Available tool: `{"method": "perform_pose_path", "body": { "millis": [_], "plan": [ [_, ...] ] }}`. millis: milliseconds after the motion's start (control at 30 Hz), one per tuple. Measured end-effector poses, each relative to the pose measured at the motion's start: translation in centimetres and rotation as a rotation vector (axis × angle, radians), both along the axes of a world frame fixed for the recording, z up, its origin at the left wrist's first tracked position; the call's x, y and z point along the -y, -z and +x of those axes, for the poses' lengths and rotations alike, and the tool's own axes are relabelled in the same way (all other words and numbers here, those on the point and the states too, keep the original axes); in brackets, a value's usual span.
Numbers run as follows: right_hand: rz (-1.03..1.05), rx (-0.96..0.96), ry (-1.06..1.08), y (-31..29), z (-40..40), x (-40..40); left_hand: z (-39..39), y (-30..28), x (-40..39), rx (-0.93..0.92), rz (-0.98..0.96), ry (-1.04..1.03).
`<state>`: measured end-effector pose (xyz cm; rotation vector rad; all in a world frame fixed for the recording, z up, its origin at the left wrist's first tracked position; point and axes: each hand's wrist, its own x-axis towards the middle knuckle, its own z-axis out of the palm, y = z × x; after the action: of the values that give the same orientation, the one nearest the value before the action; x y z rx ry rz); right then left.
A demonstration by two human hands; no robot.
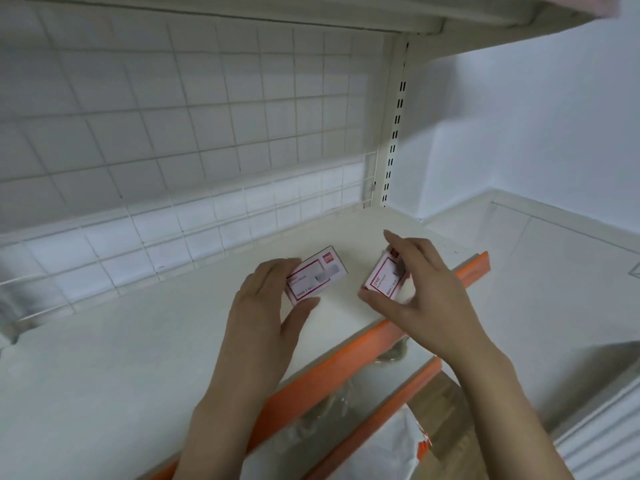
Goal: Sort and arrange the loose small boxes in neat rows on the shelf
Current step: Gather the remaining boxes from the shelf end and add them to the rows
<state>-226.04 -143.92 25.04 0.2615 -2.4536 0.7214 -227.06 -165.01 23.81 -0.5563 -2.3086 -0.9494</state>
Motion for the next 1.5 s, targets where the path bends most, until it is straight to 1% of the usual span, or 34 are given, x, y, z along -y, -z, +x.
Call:
{"method": "perform_pose_path", "body": {
  "millis": [67,200,267,400,500,600,700,833,1000,1133,1200,1267,1367,1500],
  "plan": [
    [-0.004,-0.009,0.015,0.0,2.4,0.4,1.7,-0.2,0.0,0.009,0.035,0.015],
    [-0.002,0.003,0.032,0.6,6.2,0.8,5.3,-0.2,0.4,0.015,0.048,0.044],
    [-0.073,0.015,-0.001,1.1,7.7,1.3,7.4,-0.1,0.8,0.004,0.077,0.055],
    [-0.222,0.055,-0.074,2.3,10.8,3.7,11.8,0.5,2.7,0.043,0.180,0.069],
    [-0.293,0.137,-0.117,2.9,12.8,6.4,14.8,1.3,5.4,0.039,0.127,0.028],
    [-0.311,0.218,-0.181,2.9,13.8,9.4,17.3,1.6,8.9,0.060,0.112,-0.036],
    [-0.308,0.276,-0.292,2.5,14.5,13.3,19.2,1.4,12.7,0.055,0.106,-0.123],
    [-0.217,0.232,-0.354,2.5,15.0,17.9,21.4,1.3,17.3,0.045,0.115,-0.207],
    [-0.200,0.185,-0.425,2.3,16.4,24.3,23.1,1.6,24.2,0.055,0.084,-0.279],
    [-0.217,0.110,-0.386,2.4,17.7,30.8,24.7,1.4,31.2,0.055,0.014,-0.299],
    [-0.259,0.113,-0.354,2.4,18.4,34.4,25.8,1.3,35.3,0.051,-0.043,-0.342],
    [-0.279,0.117,-0.367,2.2,19.2,37.8,27.0,1.4,39.1,0.031,-0.112,-0.410],
    [-0.242,0.117,-0.407,2.0,20.4,42.0,28.5,1.6,44.1,0.028,-0.177,-0.490],
    [-0.186,0.118,-0.440,1.9,21.7,46.3,29.8,1.5,48.9,0.039,-0.220,-0.523]
  ]
}}
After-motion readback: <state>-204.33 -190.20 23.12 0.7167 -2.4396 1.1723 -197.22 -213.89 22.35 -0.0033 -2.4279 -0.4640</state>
